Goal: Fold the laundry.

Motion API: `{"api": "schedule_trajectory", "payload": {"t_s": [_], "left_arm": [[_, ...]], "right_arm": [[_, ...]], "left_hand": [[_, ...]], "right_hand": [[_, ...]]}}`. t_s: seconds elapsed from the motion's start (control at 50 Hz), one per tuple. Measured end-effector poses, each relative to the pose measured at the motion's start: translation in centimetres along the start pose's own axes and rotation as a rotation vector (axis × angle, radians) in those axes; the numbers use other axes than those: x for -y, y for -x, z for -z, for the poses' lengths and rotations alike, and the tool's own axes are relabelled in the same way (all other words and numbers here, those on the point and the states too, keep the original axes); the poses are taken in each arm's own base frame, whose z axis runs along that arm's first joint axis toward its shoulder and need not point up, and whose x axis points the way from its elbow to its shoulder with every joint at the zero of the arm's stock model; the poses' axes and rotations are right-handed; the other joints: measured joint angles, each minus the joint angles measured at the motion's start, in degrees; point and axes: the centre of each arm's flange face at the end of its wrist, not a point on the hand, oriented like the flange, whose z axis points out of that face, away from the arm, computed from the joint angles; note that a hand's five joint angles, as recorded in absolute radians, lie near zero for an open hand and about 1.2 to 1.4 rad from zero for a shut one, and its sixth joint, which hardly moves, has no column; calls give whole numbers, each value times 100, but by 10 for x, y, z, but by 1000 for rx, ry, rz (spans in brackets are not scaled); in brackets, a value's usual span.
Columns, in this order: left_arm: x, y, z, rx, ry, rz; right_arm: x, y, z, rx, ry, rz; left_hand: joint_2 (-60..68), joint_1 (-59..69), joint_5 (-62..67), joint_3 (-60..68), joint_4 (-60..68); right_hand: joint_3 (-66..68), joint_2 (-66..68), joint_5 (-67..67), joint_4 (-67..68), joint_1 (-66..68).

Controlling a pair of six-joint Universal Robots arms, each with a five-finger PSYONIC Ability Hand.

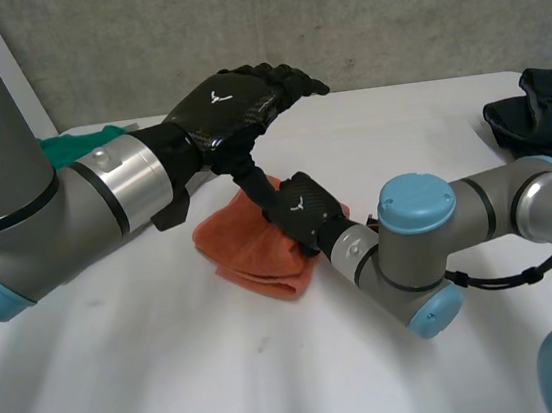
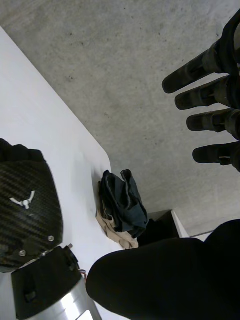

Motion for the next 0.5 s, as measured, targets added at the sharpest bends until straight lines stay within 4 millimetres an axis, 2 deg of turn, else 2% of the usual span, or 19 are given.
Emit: {"api": "schedule_trajectory", "payload": {"t_s": [0.06, 0.12, 0.14, 0.16, 0.18, 0.3, 0.4, 0.5], "left_arm": [[2, 2, -1, 6, -11, -5], [4, 4, -1, 15, -20, -8], [5, 4, -2, 18, -22, -9], [6, 5, -2, 21, -25, -10], [6, 5, -2, 25, -27, -11], [13, 3, 2, 34, -41, -16], [20, -1, 6, 32, -57, -22], [23, -3, 7, 29, -63, -20]], "right_arm": [[11, -6, 2, -7, -11, -37], [16, -9, 3, -8, -12, -65], [20, -12, 4, -9, -8, -84], [22, -14, 6, -9, -4, -97], [25, -15, 7, -9, 2, -105], [36, -27, 17, -14, 57, -83], [41, -37, 28, -5, 125, 3], [37, -41, 37, 28, 182, 80]], "left_hand": [[0, 0, 0, 0, 0], [0, 0, 0, 0, 0], [0, 0, 0, 0, 0], [0, 0, 0, 0, 0], [0, 0, 0, 0, 0], [0, 0, 0, 0, 0], [0, 0, 0, 0, 0], [0, 0, 0, 0, 0]], "right_hand": [[-53, -80, 87, -37, -1], [-1124, -1179, -829, -1047, -768], [-1969, -2061, -1760, -1909, -1661], [-2199, -2298, -2013, -2147, -1902], [-2901, -2971, -2824, -2899, -2642], [-4463, -4525, -4479, -4500, -4157], [-4884, -4925, -4866, -4816, -4445], [-4903, -4937, -4889, -4835, -4475]]}}
